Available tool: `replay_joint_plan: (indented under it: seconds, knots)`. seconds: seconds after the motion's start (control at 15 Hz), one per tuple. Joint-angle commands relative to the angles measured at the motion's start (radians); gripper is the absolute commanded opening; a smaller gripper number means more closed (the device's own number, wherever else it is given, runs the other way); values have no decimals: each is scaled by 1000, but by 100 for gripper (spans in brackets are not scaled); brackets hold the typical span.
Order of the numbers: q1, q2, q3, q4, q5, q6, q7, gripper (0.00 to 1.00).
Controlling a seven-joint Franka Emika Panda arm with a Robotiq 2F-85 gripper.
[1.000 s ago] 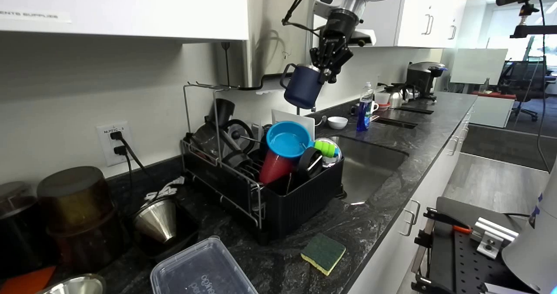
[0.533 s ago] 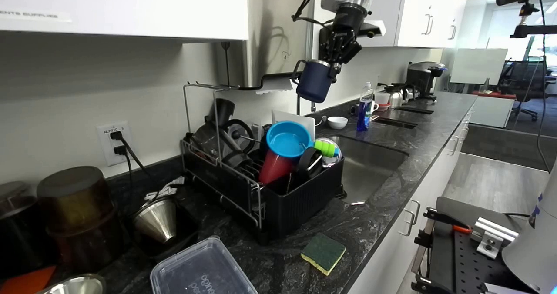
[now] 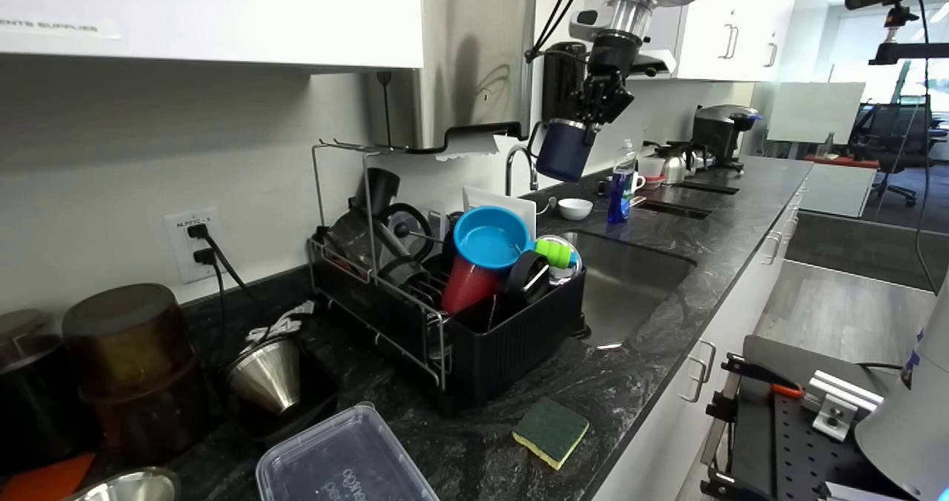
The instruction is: Put the blue cup in the sink
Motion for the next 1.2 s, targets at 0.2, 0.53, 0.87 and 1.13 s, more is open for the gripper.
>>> replay_joint_plan:
  seconds: [0.2, 0.53, 0.87, 1.13]
  knots:
    - [-31, 83, -10, -18, 20, 158, -3, 2]
    - [-72, 155, -16, -21, 27, 246, -23, 2]
    - [-123, 218, -21, -15, 48, 306, -65, 2]
    - [-166, 273, -22, 0, 45, 354, -81, 2]
